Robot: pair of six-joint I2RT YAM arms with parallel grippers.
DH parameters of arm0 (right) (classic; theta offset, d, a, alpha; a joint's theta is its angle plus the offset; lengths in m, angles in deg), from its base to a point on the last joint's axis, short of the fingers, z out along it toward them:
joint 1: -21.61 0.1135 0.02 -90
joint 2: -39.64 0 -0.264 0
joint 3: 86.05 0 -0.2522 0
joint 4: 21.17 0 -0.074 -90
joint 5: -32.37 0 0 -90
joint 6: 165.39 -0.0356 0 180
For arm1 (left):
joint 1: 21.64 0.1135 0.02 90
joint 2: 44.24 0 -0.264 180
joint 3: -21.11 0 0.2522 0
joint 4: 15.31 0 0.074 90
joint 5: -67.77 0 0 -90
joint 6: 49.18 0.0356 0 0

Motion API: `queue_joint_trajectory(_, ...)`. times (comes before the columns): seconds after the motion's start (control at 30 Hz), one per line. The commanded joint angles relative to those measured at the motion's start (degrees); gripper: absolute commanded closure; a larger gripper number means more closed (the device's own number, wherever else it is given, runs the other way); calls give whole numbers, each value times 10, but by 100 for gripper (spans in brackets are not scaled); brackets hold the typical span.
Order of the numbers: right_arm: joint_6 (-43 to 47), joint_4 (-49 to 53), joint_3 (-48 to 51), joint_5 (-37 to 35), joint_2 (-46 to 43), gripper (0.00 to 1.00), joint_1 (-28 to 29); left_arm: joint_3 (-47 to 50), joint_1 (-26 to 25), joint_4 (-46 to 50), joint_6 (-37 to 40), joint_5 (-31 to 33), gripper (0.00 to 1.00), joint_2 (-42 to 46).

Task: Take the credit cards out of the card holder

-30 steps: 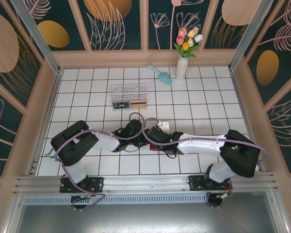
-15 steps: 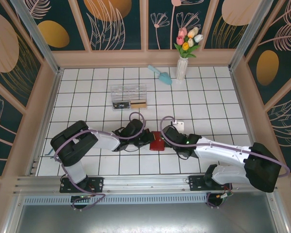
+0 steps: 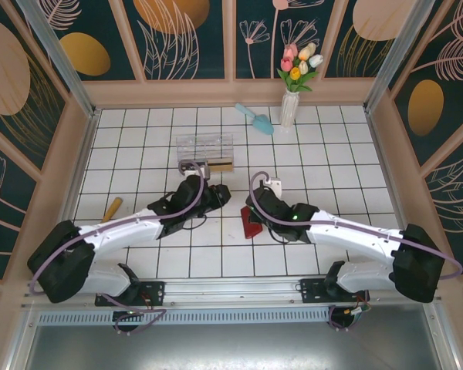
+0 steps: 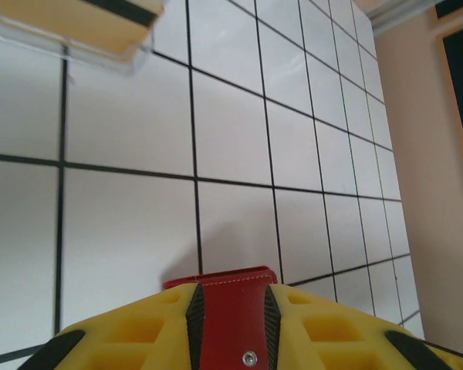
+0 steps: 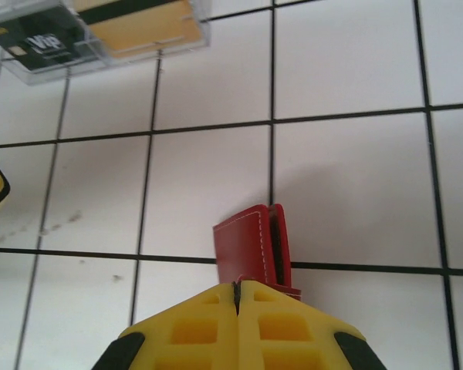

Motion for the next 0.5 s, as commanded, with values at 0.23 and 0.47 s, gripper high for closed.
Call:
queue_joint_trajectory(0.23,8,-2,-37,4,18,100,4,50,2,28,21,29,79,43)
queue_joint_trajectory(0.47,10,3,-52,5,-7,100,22,51,2,25,26,29,82,47)
